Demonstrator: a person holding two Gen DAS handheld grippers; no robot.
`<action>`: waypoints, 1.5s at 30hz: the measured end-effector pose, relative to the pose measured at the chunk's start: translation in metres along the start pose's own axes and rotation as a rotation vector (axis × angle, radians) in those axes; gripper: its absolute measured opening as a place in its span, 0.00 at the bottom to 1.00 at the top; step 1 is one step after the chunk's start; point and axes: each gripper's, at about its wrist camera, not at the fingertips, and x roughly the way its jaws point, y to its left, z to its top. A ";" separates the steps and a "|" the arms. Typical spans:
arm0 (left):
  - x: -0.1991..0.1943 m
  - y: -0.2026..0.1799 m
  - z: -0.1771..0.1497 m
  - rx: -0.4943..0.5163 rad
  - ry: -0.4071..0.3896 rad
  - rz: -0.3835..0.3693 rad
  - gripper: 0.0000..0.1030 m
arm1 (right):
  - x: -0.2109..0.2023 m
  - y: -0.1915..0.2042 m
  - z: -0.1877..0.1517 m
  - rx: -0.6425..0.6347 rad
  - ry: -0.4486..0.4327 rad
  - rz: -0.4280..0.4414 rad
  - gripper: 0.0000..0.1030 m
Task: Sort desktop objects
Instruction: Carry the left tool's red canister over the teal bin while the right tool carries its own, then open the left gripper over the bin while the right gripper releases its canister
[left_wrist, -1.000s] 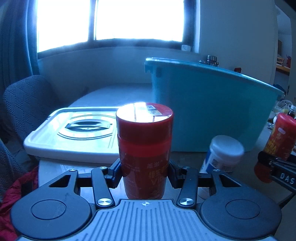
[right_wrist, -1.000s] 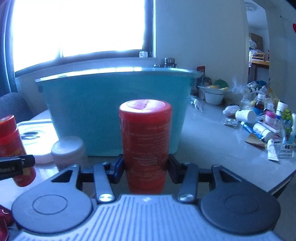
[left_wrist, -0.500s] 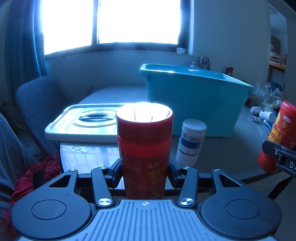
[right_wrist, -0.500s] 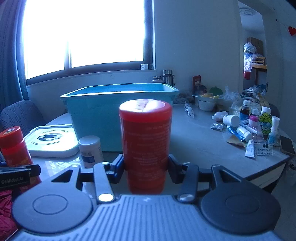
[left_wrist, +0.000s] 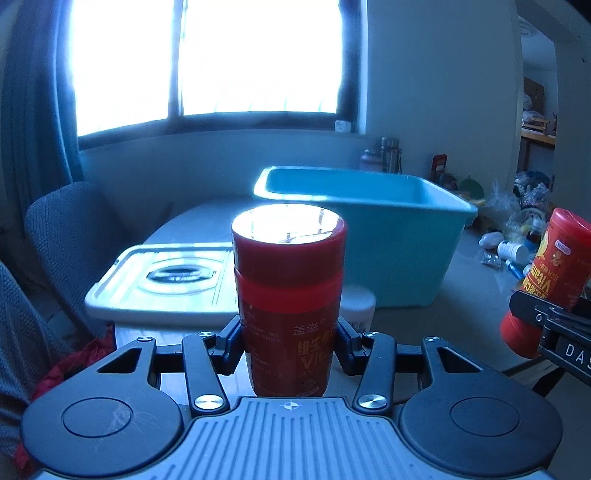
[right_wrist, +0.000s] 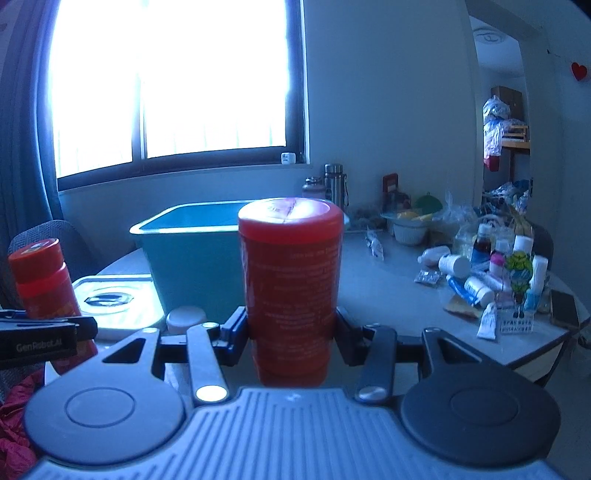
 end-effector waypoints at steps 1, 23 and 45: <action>0.000 -0.001 0.005 0.000 -0.004 -0.001 0.48 | 0.001 -0.002 0.005 -0.001 -0.008 -0.001 0.47; 0.072 -0.037 0.133 -0.015 -0.078 -0.014 0.48 | 0.087 -0.007 0.097 -0.014 -0.097 0.051 0.47; 0.268 -0.027 0.153 0.010 0.138 -0.098 0.49 | 0.249 0.015 0.087 -0.023 0.121 0.047 0.47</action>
